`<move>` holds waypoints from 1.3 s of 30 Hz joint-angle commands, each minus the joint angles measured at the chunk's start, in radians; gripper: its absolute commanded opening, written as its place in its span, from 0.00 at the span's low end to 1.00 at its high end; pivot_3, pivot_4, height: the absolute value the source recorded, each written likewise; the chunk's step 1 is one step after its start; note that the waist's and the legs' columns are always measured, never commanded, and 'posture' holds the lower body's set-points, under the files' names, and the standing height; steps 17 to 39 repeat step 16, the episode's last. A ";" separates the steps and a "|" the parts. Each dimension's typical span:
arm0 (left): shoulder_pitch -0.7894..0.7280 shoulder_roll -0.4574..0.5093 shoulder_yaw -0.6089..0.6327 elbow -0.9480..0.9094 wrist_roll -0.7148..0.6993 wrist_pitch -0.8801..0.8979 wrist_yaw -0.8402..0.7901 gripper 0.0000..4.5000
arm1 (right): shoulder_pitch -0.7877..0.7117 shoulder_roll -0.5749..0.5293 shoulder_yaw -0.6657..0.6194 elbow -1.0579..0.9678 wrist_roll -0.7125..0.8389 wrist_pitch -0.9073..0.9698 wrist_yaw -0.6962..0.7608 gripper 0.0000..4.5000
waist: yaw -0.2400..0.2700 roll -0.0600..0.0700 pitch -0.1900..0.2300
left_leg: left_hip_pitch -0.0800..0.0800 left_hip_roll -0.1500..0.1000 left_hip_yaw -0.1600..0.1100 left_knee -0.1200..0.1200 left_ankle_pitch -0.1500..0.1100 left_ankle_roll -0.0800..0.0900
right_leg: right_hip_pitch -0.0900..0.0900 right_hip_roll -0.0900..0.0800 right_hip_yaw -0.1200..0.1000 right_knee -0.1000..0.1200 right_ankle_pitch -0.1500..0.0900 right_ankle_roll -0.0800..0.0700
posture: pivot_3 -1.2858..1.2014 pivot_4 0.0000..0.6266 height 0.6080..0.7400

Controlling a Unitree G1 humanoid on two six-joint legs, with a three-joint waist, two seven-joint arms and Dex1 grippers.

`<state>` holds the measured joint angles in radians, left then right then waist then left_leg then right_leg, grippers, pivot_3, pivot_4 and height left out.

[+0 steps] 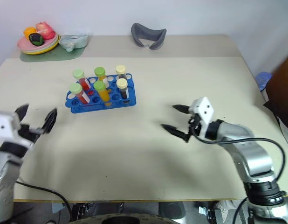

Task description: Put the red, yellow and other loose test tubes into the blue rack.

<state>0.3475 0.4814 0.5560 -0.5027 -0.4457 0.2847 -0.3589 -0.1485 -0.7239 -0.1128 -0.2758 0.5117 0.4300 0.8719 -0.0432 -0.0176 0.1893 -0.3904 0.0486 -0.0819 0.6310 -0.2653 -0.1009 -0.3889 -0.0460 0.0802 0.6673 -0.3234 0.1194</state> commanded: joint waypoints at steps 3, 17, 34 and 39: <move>0.090 0.006 0.076 0.011 0.015 -0.079 -0.073 0.99 | -0.039 -0.029 -0.048 0.130 -0.035 -0.094 0.064 1.00 | 0.002 0.000 0.000 | 0.000 0.000 0.000 0.001 0.000 0.000 | 0.001 0.000 0.000 -0.001 0.000 0.000 | 0.52 0.24 1.00; 0.150 -0.047 0.105 0.020 0.027 -0.123 -0.072 0.99 | -0.112 -0.017 -0.012 0.197 -0.071 -0.101 0.092 1.00 | 0.000 0.000 0.000 | 0.000 0.000 0.000 0.000 0.000 0.000 | 0.001 0.000 0.000 -0.001 0.000 0.000 | 0.52 0.24 1.00; 0.150 -0.047 0.105 0.020 0.027 -0.123 -0.072 0.99 | -0.112 -0.017 -0.012 0.197 -0.071 -0.101 0.092 1.00 | 0.000 0.000 0.000 | 0.000 0.000 0.000 0.000 0.000 0.000 | 0.001 0.000 0.000 -0.001 0.000 0.000 | 0.52 0.24 1.00; 0.150 -0.047 0.105 0.020 0.027 -0.123 -0.072 0.99 | -0.112 -0.017 -0.012 0.197 -0.071 -0.101 0.092 1.00 | 0.000 0.000 0.000 | 0.000 0.000 0.000 0.000 0.000 0.000 | 0.001 0.000 0.000 -0.001 0.000 0.000 | 0.52 0.24 1.00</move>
